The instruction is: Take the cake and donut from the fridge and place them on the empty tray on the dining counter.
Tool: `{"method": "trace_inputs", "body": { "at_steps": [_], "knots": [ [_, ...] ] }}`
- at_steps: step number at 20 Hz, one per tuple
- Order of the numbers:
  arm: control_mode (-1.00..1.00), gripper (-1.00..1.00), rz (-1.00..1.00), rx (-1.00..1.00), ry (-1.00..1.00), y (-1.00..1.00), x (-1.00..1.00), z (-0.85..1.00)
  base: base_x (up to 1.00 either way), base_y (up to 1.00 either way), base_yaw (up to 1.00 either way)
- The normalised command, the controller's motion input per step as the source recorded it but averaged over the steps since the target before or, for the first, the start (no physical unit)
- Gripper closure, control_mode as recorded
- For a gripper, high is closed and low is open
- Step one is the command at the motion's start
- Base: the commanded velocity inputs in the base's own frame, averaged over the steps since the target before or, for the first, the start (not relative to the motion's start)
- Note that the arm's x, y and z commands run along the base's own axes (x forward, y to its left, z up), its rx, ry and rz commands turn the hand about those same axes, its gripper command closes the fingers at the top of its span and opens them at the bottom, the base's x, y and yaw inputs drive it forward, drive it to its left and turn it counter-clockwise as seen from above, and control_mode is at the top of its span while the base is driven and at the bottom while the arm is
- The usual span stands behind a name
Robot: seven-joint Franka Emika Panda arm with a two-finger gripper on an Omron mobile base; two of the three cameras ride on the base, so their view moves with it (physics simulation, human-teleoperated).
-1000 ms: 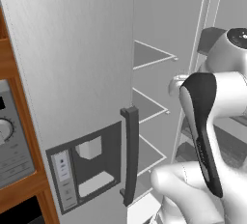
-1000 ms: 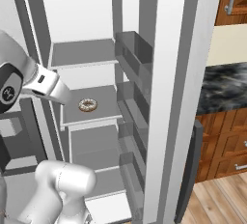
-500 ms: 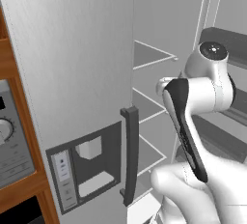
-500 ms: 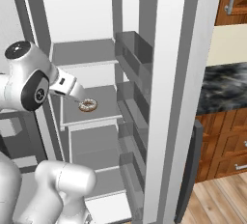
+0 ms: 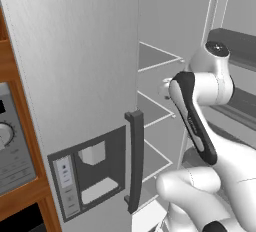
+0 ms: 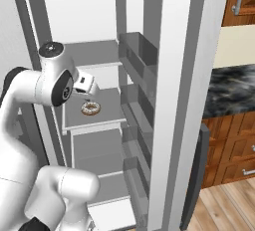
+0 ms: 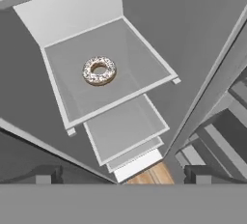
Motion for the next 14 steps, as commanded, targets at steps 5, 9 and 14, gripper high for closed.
{"method": "trace_inputs", "body": {
  "at_steps": [5, 9, 14],
  "knots": [
    [-1.0, -1.0, 0.03, 0.0, 0.1, 0.0, 0.46, -0.44, 0.0, 0.0, 0.0],
    [-1.0, -1.0, 0.01, 0.0, 0.06, 0.0, 0.48, -0.43, 0.0, 0.0, 0.0],
    [-1.0, -1.0, 0.02, 0.0, 0.04, 0.0, 0.52, -0.38, 0.0, 0.0, 0.0]
  ]
}}
